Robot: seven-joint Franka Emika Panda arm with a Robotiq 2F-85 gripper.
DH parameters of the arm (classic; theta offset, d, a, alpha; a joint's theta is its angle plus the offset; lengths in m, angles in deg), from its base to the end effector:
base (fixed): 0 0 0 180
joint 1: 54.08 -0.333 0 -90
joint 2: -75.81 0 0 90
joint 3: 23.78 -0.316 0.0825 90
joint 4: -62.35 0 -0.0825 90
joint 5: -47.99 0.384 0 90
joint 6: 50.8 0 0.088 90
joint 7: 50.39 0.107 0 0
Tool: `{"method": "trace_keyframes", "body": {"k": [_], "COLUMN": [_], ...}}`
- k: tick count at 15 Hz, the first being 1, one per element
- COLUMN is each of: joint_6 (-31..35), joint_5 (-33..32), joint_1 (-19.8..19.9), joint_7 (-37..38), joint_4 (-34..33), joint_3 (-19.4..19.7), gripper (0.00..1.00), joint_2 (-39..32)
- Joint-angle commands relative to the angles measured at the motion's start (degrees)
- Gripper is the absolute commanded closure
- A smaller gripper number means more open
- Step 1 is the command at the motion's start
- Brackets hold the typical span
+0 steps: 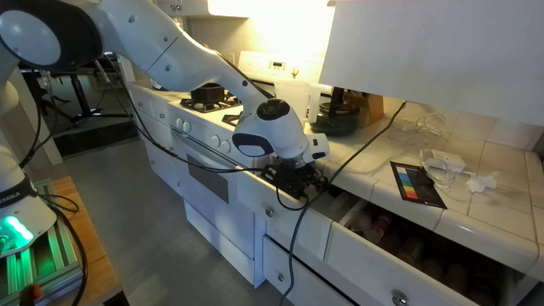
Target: Open the topmost drawer on the right then remove one clear bottle and place it on the counter.
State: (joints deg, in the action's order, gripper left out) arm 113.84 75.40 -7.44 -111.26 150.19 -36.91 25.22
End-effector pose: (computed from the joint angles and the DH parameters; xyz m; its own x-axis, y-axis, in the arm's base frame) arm 0.5788 -0.4554 0.1833 0.8351 -0.0585 0.5470 -0.0924 -0.9951 0.0347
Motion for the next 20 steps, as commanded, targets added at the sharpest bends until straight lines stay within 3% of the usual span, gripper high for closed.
{"method": "trace_keyframes", "body": {"k": [1,3,4,6,8,12,13,14,15,18,20], "joint_6": [0.3,-0.3,-0.1,0.9,2.2,11.6,13.3,16.4,18.5,25.6,27.3], "joint_5": [-0.9,-1.2,-1.4,0.9,-1.5,-3.8,0.1,-4.2,1.0,-0.2,-2.0], "joint_1": [2.9,3.7,4.0,2.7,3.0,-0.3,-2.0,1.2,0.1,4.5,5.7], "joint_7": [1.7,2.3,2.5,1.9,4.7,11.7,10.1,13.3,9.8,8.1,7.8], "joint_4": [1.2,2.5,3.6,6.4,9.2,21.8,24.8,27.4,28.2,28.0,27.2], "joint_3": [-4.3,-4.9,-5.0,-3.0,-3.1,1.8,3.5,0.1,0.2,-7.5,-10.2], "gripper": [0.86,0.98,0.56,0.59,0.46,0.18,0.12,0.04,0.01,0.0,0.0], "joint_2": [-0.3,0.7,1.4,3.6,5.1,12.5,14.7,15.3,15.6,13.3,12.1]}}
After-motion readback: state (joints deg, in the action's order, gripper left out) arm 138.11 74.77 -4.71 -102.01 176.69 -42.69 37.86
